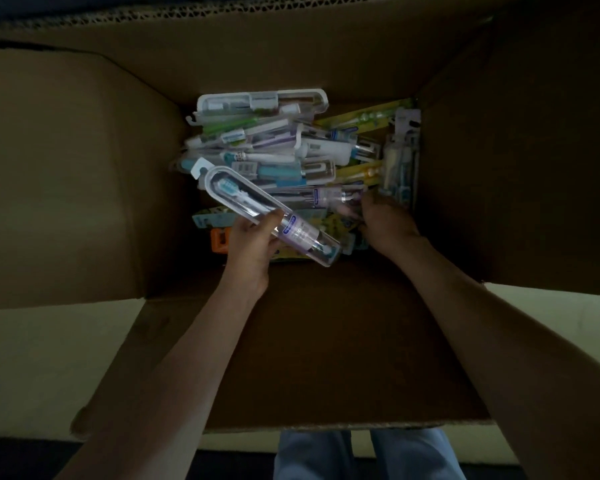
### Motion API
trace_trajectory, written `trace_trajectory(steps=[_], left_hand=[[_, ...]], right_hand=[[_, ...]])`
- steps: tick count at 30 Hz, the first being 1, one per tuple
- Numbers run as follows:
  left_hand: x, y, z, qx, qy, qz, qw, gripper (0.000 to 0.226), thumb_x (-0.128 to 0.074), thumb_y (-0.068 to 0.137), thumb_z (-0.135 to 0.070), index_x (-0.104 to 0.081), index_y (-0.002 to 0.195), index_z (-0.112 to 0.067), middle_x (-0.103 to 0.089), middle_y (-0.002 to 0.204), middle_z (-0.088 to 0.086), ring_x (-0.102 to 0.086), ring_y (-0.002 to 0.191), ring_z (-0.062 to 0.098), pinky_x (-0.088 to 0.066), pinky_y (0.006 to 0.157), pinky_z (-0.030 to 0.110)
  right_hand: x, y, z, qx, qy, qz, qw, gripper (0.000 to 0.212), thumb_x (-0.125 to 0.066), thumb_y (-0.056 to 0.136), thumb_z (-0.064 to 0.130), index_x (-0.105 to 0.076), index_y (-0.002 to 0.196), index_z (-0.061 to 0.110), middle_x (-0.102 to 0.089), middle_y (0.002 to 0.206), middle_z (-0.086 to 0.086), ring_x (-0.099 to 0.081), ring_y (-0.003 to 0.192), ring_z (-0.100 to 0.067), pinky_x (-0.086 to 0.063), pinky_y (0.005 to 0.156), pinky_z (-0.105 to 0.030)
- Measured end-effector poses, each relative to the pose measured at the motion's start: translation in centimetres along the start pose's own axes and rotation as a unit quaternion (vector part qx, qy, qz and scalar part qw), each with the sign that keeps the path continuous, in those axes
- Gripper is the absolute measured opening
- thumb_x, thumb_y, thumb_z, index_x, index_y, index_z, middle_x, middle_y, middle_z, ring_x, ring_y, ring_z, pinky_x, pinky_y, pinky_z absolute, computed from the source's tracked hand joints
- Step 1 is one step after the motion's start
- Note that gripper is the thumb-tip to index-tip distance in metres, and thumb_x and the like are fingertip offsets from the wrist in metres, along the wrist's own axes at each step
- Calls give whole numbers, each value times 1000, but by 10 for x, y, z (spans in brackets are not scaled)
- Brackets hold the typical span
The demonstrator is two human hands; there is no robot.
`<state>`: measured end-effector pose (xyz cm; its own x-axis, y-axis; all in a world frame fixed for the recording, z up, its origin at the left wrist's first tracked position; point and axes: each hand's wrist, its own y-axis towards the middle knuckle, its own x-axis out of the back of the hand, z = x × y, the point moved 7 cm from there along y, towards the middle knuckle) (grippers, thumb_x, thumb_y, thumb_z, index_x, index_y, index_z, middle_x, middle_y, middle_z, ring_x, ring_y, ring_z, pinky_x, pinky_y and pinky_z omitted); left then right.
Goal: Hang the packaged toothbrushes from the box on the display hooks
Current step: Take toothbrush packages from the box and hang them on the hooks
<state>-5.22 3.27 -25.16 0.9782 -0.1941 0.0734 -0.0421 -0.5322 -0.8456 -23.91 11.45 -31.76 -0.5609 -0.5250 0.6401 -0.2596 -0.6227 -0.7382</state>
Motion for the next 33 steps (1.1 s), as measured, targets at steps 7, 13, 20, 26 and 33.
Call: trace_trajectory(steps=[7, 13, 20, 26, 33], left_hand=[[-5, -14, -15, -9, -15, 17, 1000, 22, -62, 90, -8, -57, 110, -17, -65, 119, 9, -65, 106, 22, -56, 83, 34], [-15, -67, -64, -20, -7, 25, 999, 18, -61, 92, -9, -57, 105, -21, -65, 117, 6, -64, 107, 20, -53, 88, 34], [-19, -200, -151, -54, 10, 80, 995, 20, -57, 95, -9, -56, 114, -11, -67, 102, 8, -66, 91, 20, -56, 68, 28], [-18, -343, -254, -139, 43, 135, 980, 14, -57, 96, -14, -59, 108, -20, -70, 96, -1, -67, 87, 14, -53, 74, 30], [-19, -471, -386, -283, 70, 177, 940, 18, -58, 93, -9, -62, 110, -14, -69, 98, 2, -64, 87, 18, -51, 74, 31]], right_hand=[[45, -23, 18, 81, 38, -47, 995, 40, -50, 98, 24, -40, 134, 8, -51, 130, -18, -48, 118, -33, -41, 87, -37], [125, -87, 45, 148, 170, -136, 965, 29, -57, 94, 19, -48, 119, 6, -57, 108, -15, -56, 99, -30, -47, 74, -38], [249, -214, 77, 151, 357, -102, 916, 13, -56, 89, 5, -50, 101, 6, -57, 92, -13, -56, 82, -25, -46, 69, -31], [379, -344, 117, 235, 436, -112, 861, 19, -43, 96, -3, -47, 103, 14, -63, 96, -1, -58, 85, 3, -43, 75, -11], [506, -451, 170, 311, 478, -144, 809, 26, -44, 101, 10, -53, 122, 24, -66, 104, 12, -62, 95, -2, -49, 86, -21]])
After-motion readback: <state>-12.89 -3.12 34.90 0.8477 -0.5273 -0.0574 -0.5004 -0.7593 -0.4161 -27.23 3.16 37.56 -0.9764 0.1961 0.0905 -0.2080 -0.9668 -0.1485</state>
